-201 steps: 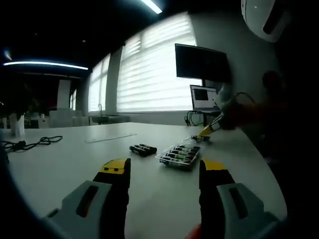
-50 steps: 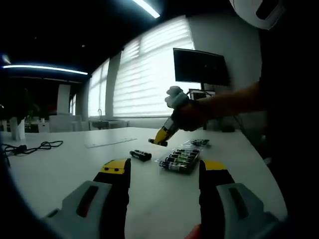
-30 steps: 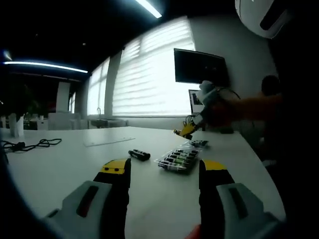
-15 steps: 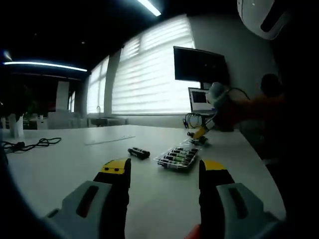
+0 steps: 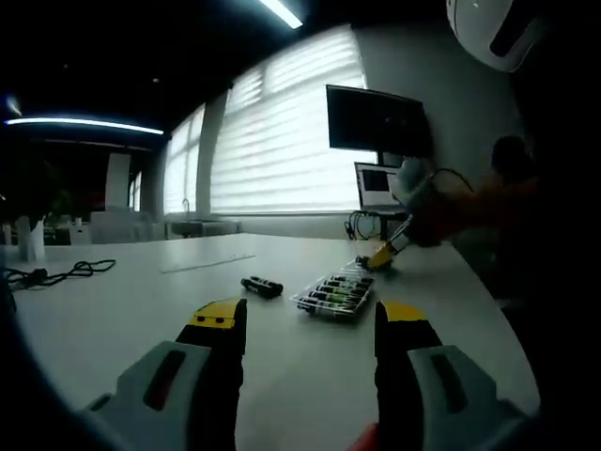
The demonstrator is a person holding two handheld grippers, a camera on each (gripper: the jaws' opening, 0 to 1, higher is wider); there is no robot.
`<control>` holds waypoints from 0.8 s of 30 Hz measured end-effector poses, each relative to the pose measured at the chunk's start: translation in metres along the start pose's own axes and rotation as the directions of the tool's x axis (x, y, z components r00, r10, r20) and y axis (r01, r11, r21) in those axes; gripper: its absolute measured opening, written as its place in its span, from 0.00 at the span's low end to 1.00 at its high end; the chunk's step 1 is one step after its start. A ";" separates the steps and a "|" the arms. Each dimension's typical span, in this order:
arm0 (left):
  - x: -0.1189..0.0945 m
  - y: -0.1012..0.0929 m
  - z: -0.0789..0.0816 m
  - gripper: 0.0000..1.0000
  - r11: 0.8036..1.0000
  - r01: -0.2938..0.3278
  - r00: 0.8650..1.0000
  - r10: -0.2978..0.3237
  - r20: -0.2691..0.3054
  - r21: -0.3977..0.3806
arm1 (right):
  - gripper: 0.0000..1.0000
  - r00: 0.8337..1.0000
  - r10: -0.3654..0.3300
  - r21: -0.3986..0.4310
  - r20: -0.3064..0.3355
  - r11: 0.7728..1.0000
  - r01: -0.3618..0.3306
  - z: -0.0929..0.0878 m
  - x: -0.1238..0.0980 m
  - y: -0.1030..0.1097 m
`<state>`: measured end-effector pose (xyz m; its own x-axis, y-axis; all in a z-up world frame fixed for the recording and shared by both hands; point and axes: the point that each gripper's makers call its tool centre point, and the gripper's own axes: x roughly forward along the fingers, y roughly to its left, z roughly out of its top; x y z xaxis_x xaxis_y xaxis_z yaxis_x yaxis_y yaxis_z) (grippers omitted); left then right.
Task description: Grip medicine bottles put into box
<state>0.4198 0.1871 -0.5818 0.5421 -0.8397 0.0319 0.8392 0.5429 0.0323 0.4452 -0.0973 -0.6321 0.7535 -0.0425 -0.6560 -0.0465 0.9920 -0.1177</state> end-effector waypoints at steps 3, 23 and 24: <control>0.000 0.000 0.000 0.48 1.000 0.002 1.000 -0.002 0.000 0.001 | 0.08 1.000 0.000 -0.006 0.012 1.000 0.000 0.002 -0.001 0.000; -0.001 0.000 0.000 0.48 1.000 -0.004 1.000 0.004 -0.003 0.003 | 0.00 0.998 0.030 -0.001 0.048 1.000 -0.030 0.005 -0.007 -0.004; -0.001 0.000 0.000 0.48 1.000 -0.004 1.000 0.004 -0.004 0.005 | 0.00 0.998 0.030 -0.002 0.049 1.000 -0.030 0.005 -0.007 -0.004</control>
<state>0.4194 0.1875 -0.5820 0.5455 -0.8377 0.0278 0.8369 0.5462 0.0367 0.4437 -0.1006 -0.6234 0.7833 -0.0067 -0.6216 -0.0702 0.9926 -0.0992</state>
